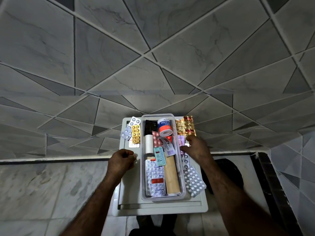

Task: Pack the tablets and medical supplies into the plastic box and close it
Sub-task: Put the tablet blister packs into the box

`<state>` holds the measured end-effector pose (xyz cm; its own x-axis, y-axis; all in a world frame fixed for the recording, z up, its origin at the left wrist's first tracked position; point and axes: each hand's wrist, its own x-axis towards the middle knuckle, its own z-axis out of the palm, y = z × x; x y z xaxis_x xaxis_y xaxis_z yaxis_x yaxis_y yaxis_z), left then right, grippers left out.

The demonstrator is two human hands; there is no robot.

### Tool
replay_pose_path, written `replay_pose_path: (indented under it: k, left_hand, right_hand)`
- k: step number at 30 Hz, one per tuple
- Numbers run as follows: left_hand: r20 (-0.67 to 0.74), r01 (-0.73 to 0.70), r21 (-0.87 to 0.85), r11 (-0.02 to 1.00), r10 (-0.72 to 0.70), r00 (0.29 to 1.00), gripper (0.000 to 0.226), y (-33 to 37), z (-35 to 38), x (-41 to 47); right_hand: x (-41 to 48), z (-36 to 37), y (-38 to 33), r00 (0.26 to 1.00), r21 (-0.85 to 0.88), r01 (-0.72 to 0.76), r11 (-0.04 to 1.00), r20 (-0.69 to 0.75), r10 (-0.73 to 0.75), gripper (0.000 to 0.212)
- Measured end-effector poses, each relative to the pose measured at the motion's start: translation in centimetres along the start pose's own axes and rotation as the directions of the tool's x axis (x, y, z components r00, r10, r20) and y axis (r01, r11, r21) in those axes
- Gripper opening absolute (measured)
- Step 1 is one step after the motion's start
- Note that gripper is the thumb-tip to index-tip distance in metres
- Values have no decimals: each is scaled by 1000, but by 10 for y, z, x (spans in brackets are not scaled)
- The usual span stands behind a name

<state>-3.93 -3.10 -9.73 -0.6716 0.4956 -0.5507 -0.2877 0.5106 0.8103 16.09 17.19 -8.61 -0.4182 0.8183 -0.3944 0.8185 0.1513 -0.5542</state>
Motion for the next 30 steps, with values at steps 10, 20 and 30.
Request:
replay_pose_path:
  k: [10,20,30]
  left_hand:
    - [-34,-23,32,999,24,999,11,11,-2,7]
    - [-47,-27,34,999,28,999,11,12,1,19]
    - [-45,-8,66,998,11,999,14,14,6,27]
  right_hand:
    - [20,11,-12,998,-51,37,998,-47,-39,29]
    - [1,-35,-34,975,346,30,938,-218,49,10]
    - [-21,-13,-73,993,370,106,923,-82,-81,13]
